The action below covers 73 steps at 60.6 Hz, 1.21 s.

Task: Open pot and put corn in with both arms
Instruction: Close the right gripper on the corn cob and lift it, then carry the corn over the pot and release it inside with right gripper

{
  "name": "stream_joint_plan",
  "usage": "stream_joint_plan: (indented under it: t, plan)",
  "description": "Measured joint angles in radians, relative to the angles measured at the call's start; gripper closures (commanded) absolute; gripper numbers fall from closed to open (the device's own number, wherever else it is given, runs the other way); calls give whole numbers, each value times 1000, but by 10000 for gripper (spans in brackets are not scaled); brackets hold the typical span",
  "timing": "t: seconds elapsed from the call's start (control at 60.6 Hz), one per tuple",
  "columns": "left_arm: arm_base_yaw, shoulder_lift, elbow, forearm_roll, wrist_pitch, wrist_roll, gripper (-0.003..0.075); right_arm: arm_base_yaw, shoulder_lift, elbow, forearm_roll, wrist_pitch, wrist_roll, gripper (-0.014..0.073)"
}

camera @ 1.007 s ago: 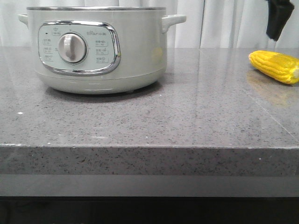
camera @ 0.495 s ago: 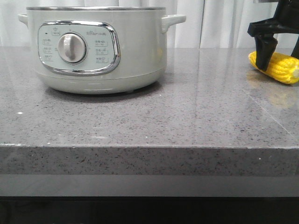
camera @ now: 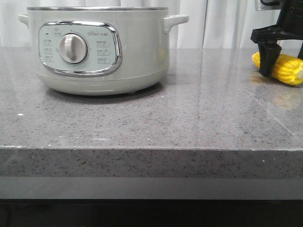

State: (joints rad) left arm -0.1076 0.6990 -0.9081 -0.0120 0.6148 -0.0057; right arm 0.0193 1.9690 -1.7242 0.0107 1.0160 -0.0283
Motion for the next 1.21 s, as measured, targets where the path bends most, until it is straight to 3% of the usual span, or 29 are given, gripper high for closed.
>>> stream_joint_plan:
  t: [0.116, 0.314, 0.776, 1.205]
  plan:
    - [0, 0, 0, 0, 0, 0, 441, 0, 0, 0, 0, 13, 0, 68]
    - [0, 0, 0, 0, 0, 0, 441, 0, 0, 0, 0, 40, 0, 277]
    - [0, 0, 0, 0, 0, 0, 441, 30, -62, -84, 6, 114, 0, 279]
    - [0, 0, 0, 0, 0, 0, 441, 276, -168, -328, 83, 130, 0, 285]
